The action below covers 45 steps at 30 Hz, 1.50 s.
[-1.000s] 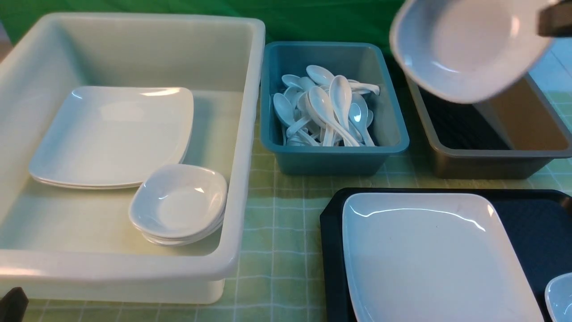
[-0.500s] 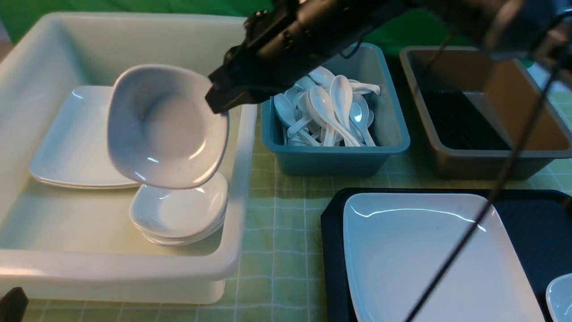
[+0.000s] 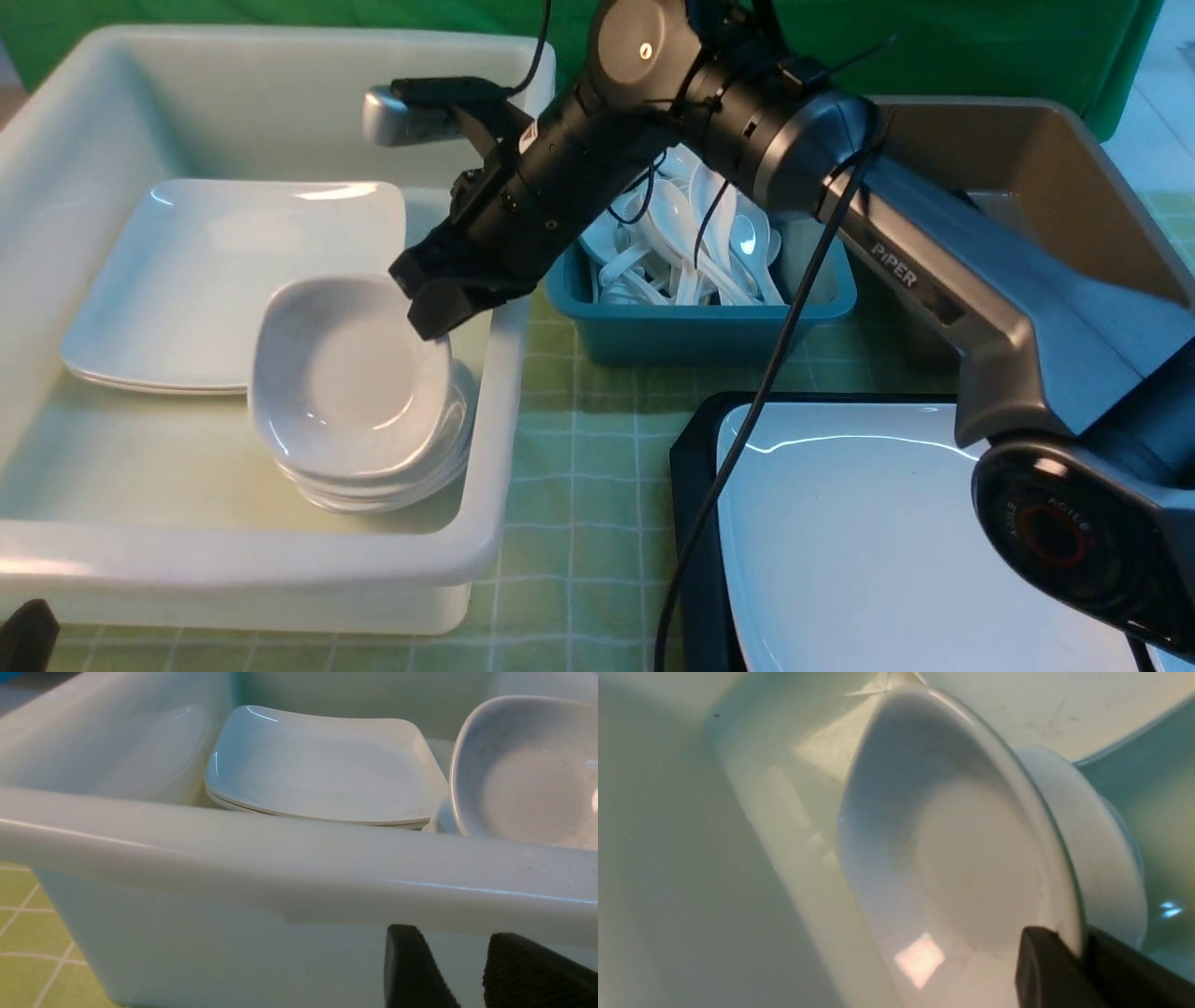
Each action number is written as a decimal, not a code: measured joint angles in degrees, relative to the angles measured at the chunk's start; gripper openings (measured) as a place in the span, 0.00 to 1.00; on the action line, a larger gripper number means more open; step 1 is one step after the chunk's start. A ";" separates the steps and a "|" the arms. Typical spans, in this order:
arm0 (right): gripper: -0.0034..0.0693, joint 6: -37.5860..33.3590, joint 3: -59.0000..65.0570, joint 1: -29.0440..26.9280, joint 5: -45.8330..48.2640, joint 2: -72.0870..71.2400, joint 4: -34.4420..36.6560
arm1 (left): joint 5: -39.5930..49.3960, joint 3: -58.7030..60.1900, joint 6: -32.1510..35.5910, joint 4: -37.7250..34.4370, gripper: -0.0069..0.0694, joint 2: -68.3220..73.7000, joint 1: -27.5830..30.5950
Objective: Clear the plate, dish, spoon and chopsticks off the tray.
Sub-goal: Use the right arm to put the small plate into the large storage box on the left, then use the right arm to grab a small plate from the dinner plate
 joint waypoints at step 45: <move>0.04 0.95 76.85 -42.29 -4.55 -60.02 -40.59 | 0.00 0.00 0.01 0.05 0.38 0.00 0.00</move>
